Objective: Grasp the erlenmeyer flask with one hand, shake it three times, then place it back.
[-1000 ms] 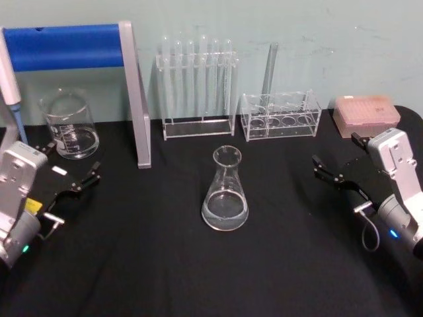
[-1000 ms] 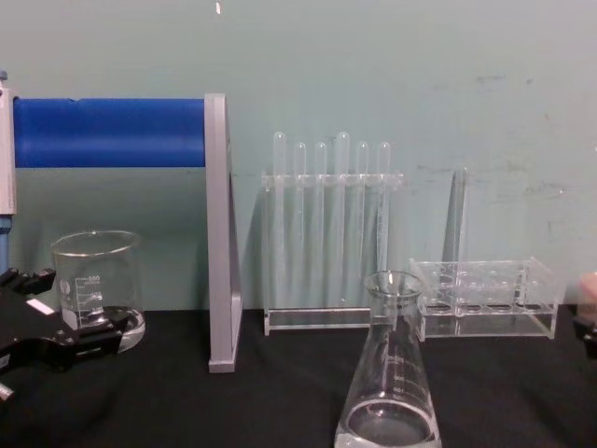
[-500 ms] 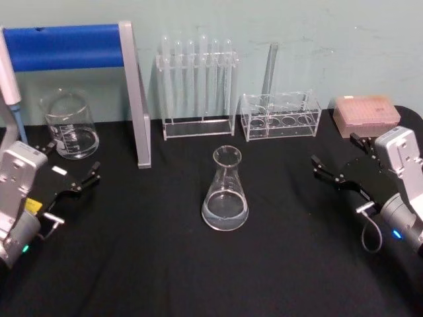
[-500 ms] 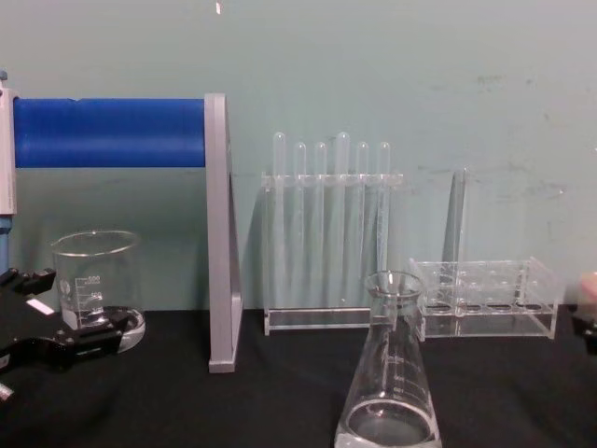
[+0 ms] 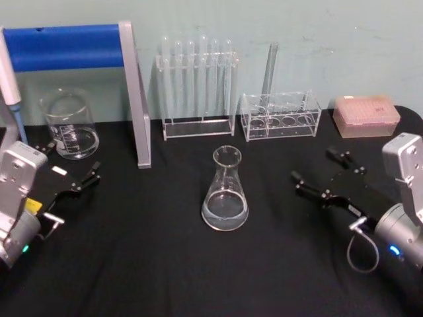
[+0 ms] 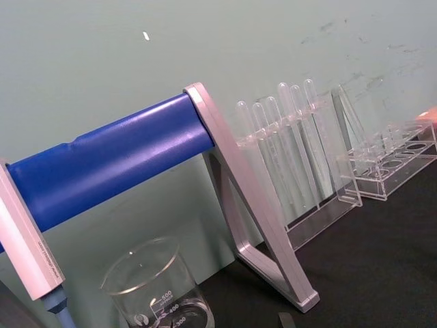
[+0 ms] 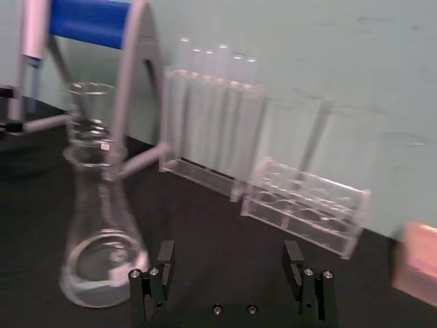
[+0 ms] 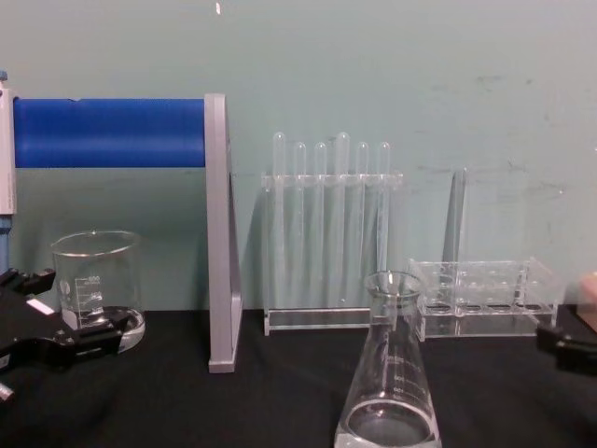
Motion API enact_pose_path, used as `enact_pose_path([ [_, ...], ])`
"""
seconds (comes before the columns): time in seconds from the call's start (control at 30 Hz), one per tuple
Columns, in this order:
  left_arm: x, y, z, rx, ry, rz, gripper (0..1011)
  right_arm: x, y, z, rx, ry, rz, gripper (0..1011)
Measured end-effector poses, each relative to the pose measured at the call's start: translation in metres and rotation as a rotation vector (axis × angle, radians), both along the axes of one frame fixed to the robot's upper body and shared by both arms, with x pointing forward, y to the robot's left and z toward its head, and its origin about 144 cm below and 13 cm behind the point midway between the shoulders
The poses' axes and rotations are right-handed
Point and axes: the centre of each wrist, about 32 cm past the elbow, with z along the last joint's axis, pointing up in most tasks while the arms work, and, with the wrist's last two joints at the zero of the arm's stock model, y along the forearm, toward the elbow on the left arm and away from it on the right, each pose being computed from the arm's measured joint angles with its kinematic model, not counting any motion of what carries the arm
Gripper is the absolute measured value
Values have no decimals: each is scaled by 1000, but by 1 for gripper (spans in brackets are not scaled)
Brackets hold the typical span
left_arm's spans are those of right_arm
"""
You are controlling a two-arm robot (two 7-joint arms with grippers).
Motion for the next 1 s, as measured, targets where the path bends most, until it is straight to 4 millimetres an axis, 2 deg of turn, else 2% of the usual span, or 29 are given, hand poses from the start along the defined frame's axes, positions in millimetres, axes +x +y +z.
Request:
enact_pose_path([
  [0.43,0,0,0,0,0,0,1001,-7,29,-2,67,50,144,1000],
  [1.0,0,0,0,0,0,0,1001,11,65,-5,60,37,223,1000],
])
